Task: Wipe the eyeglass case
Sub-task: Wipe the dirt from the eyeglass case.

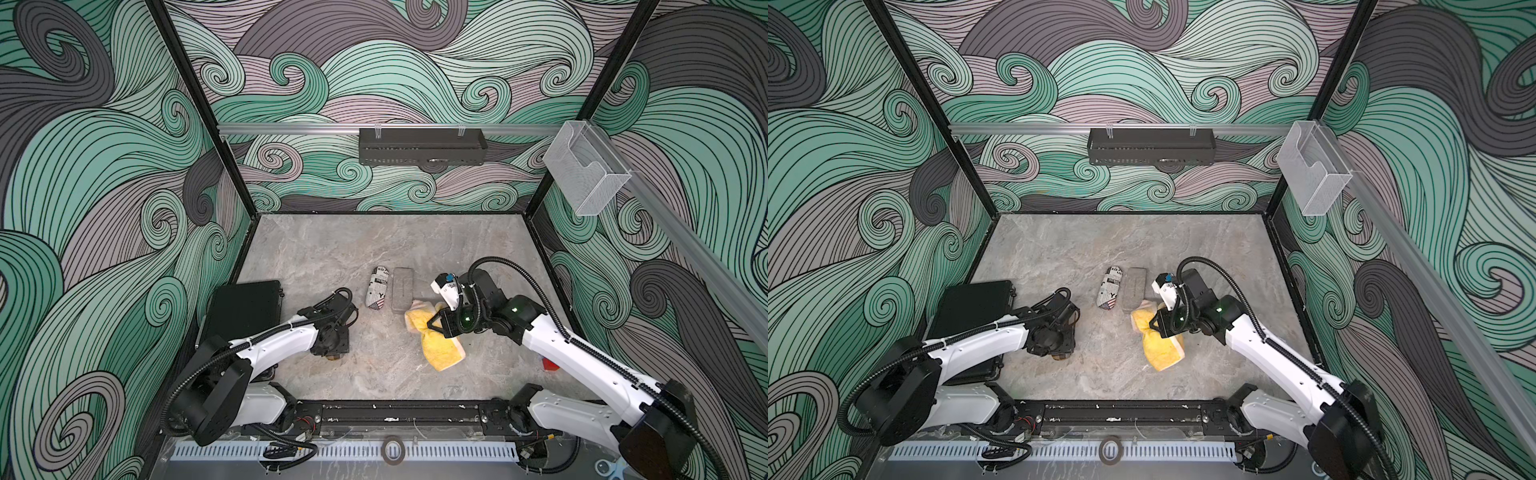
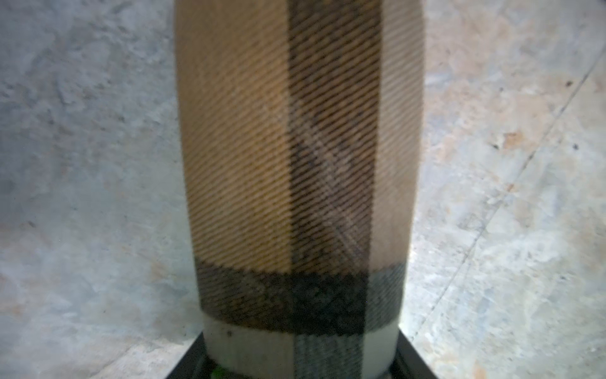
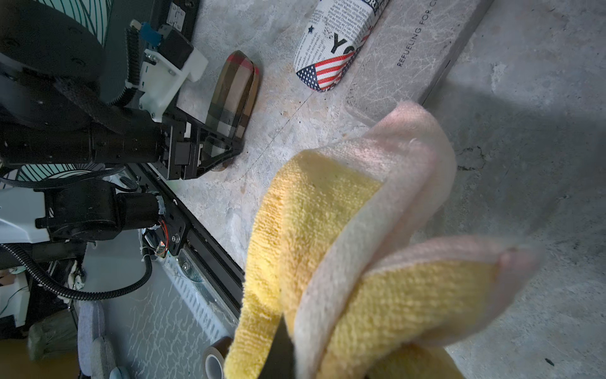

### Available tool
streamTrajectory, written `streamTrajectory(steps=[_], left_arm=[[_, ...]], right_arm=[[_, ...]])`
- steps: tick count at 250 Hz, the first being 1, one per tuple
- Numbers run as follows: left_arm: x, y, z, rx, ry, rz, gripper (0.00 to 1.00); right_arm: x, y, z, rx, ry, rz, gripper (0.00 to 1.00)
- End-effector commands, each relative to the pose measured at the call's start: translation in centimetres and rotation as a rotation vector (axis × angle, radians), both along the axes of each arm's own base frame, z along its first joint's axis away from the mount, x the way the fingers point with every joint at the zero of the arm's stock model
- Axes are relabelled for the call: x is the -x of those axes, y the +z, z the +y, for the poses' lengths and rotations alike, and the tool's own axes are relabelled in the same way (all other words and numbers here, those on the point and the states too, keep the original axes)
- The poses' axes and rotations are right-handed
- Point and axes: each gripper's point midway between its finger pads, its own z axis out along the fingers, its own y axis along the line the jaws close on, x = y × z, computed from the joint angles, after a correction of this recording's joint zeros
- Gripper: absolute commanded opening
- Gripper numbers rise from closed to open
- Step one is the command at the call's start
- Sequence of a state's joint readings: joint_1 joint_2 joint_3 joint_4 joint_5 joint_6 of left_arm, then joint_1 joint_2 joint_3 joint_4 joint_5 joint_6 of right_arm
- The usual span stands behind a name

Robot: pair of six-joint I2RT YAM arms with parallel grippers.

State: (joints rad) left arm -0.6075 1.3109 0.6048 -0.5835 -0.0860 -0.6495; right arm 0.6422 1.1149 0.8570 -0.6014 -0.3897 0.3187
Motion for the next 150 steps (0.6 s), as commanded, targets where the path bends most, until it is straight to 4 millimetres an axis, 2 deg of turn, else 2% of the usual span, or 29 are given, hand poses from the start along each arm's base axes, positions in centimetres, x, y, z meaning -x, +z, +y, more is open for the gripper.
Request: streamTrajectory(steps=[1, 19, 52, 78, 101, 150], left_arm=[[-0.5, 1.1, -1.1, 0.035, -0.09, -0.036, 0.53], [-0.8, 1.7, -2.2, 0.082, -0.143, -0.053, 0.53], [-0.9, 4.1, -6.5, 0.289, -0.295, -0.13, 0.52], [-0.3, 6.0, -9.2, 0.418, -0.422, -0.167, 0.51], [0.2, 6.8, -10.6, 0.456, -0.504, -0.175, 0.49], [1.1, 8.2, -13.5, 0.488, -0.649, -0.199, 0.49]], right_arm=[[-0.8, 0.3, 0.4, -0.013, -0.016, -0.032, 0.0], [-1.2, 0.6, 0.7, -0.03, -0.02, -0.05, 0.0], [-2.3, 1.4, 1.7, -0.073, -0.027, -0.071, 0.0], [-3.0, 3.0, 3.0, -0.121, 0.009, -0.097, 0.0], [-3.6, 4.0, 4.1, -0.14, 0.054, -0.118, 0.0], [-4.5, 5.0, 6.2, -0.184, 0.133, -0.122, 0.0]])
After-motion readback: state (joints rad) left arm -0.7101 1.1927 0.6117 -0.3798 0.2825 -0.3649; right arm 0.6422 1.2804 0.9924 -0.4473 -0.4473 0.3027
